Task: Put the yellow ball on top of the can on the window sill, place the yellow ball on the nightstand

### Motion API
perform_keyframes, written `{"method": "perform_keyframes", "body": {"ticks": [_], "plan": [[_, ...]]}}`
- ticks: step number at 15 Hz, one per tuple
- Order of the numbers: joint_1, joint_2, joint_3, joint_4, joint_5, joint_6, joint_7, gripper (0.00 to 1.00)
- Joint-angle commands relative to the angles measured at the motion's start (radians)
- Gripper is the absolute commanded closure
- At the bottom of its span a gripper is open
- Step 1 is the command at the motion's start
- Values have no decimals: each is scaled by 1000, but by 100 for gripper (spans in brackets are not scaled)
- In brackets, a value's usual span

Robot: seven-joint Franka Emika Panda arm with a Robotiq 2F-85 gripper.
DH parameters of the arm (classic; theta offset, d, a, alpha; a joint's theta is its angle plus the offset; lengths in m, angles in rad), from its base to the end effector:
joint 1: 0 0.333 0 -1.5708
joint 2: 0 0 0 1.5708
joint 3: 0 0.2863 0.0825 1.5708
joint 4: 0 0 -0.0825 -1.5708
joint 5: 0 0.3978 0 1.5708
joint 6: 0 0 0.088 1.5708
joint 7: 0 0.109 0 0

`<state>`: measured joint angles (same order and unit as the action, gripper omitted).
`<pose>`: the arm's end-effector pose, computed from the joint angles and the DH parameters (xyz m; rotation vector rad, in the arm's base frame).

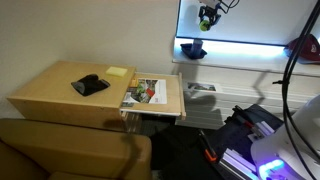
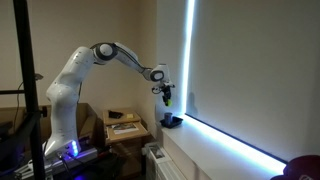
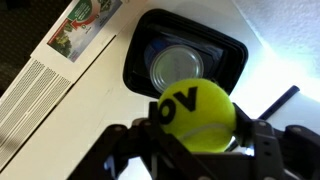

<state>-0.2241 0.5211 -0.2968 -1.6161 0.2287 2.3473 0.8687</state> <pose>0.6237 -0.3251 0.3215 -2.2501 2.0470 -0.3457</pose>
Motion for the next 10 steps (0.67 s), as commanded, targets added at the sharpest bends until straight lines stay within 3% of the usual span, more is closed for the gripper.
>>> {"method": "perform_keyframes", "body": {"ticks": [1,2,3,9,10], "plan": [[-23,19,9,34,-6,-21,8,32],[-32,30,8,52,-6,-32,9,32],[-27,45,9,53,-6,-28,26,57],[-17,92,46,9,19,80,25,57],[-21,87,39,39,0,21,18,32]]}}
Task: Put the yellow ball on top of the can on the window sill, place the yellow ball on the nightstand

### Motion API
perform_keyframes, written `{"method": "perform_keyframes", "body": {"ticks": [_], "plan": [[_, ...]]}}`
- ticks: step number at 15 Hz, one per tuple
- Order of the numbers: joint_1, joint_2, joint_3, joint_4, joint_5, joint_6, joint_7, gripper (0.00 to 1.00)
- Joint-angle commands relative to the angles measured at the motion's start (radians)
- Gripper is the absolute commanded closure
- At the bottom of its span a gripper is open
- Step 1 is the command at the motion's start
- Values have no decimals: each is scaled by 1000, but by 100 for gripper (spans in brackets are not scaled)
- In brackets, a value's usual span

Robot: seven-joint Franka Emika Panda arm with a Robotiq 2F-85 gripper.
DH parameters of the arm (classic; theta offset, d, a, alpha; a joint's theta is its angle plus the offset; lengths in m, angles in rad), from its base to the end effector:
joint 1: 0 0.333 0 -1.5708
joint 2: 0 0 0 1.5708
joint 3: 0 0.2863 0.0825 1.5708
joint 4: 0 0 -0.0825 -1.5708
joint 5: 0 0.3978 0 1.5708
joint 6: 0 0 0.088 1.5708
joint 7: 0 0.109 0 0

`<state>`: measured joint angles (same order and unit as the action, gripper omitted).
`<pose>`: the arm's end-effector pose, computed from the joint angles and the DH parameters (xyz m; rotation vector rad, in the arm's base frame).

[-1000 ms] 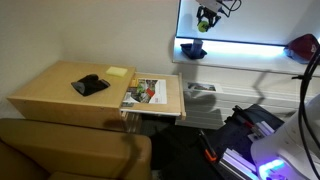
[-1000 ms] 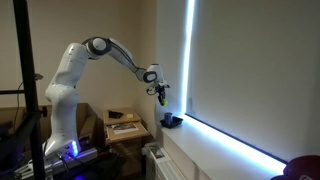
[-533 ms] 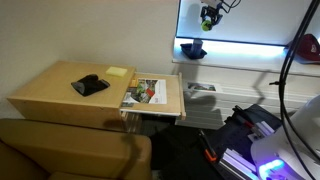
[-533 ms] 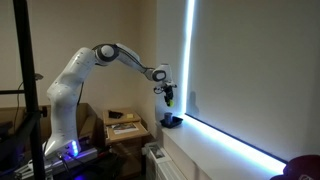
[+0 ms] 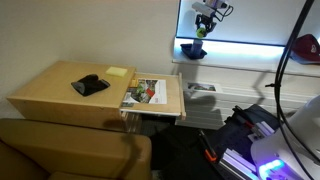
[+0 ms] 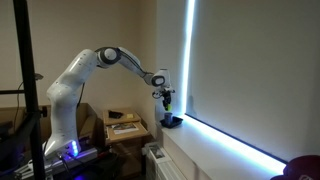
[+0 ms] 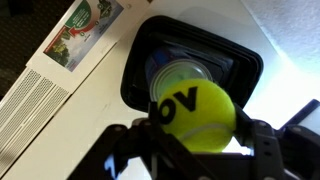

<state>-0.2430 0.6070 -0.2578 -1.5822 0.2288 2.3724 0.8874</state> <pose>0.6356 -0.3177 0.2781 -2.2577 2.0557 -0.3013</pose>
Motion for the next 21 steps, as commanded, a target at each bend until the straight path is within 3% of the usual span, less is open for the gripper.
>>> {"method": "perform_keyframes", "body": {"ticks": [1,2,3,21], "plan": [[1,12,1,-1,1,18,0,32],[3,18,2,-3,1,29,1,32],[3,21,2,-3,1,31,2,57],[-47,53,32,15,41,43,-93,57]]}}
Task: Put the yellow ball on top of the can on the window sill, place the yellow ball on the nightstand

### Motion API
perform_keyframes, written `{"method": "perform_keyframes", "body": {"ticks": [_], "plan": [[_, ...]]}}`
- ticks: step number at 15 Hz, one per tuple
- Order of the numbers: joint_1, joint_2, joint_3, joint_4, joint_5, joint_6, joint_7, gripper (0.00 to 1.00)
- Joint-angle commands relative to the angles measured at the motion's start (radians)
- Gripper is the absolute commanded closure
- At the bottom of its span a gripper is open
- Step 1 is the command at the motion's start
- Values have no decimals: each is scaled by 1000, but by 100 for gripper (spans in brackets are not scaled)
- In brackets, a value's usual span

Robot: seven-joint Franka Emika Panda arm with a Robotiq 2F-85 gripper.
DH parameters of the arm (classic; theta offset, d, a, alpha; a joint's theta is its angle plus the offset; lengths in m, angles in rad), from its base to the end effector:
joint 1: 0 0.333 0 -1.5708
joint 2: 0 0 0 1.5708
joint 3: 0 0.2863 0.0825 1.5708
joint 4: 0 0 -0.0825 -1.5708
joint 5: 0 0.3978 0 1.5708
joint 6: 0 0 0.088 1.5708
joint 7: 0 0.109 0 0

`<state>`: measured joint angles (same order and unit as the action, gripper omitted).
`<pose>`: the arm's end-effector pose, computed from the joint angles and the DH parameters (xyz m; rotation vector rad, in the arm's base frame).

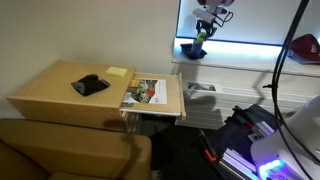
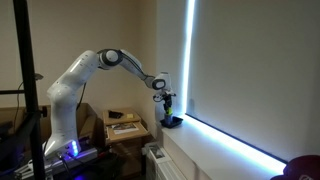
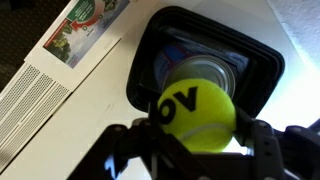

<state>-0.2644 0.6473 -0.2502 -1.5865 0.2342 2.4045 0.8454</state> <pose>0.6293 -0.3278 0.2509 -2.2908 2.0402 -0.2891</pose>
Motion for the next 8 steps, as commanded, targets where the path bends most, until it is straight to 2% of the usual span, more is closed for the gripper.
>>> {"method": "perform_keyframes", "body": {"ticks": [1,3,4,5,6,8], "plan": [[-27,15,26,21,39,11,-57,57],[-1,3,0,6,13,-2,-23,57],[0,3,-1,6,13,-2,-23,32],[0,2,-2,6,13,-2,-23,32],[0,2,-2,6,13,-2,-23,57],[-3,2,5,5,21,26,-35,57]]}}
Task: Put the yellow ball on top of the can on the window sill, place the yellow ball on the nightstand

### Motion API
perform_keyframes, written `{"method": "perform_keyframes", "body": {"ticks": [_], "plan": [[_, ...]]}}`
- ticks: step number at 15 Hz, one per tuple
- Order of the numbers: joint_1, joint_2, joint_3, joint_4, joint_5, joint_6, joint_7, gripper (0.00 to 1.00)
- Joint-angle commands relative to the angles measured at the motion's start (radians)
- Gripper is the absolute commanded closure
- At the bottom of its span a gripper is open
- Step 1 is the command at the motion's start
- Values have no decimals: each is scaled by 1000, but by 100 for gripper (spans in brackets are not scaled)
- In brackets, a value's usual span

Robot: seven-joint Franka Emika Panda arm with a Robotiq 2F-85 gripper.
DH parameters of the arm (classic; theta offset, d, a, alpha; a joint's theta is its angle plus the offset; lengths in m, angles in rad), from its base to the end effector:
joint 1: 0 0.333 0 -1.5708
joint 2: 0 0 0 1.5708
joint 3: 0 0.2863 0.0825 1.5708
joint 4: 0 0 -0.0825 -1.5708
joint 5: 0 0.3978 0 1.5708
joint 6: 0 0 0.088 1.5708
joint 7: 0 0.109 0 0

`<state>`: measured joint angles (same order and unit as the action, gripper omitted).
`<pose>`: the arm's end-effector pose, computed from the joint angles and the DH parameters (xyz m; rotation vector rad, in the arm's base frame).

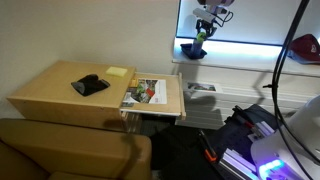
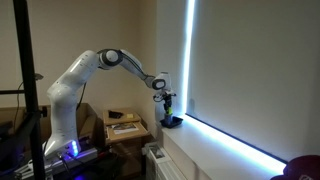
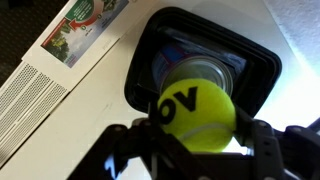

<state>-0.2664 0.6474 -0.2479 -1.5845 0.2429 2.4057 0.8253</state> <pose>0.6299 -0.3280 0.2517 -2.3003 2.0195 -0.2919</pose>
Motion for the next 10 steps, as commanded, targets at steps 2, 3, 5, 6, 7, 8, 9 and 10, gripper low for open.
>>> {"method": "perform_keyframes", "body": {"ticks": [2,3,5,6,7,8,9,10], "plan": [[55,0,15,-30,9,69,37,57],[66,7,20,-28,6,85,46,57],[98,21,28,-25,6,100,83,57],[77,10,21,-10,1,60,59,57],[91,13,23,-9,-1,66,68,32],[96,13,23,-9,-1,65,69,57],[95,13,16,-4,-4,62,77,57],[88,10,9,3,-4,61,79,57]]}}
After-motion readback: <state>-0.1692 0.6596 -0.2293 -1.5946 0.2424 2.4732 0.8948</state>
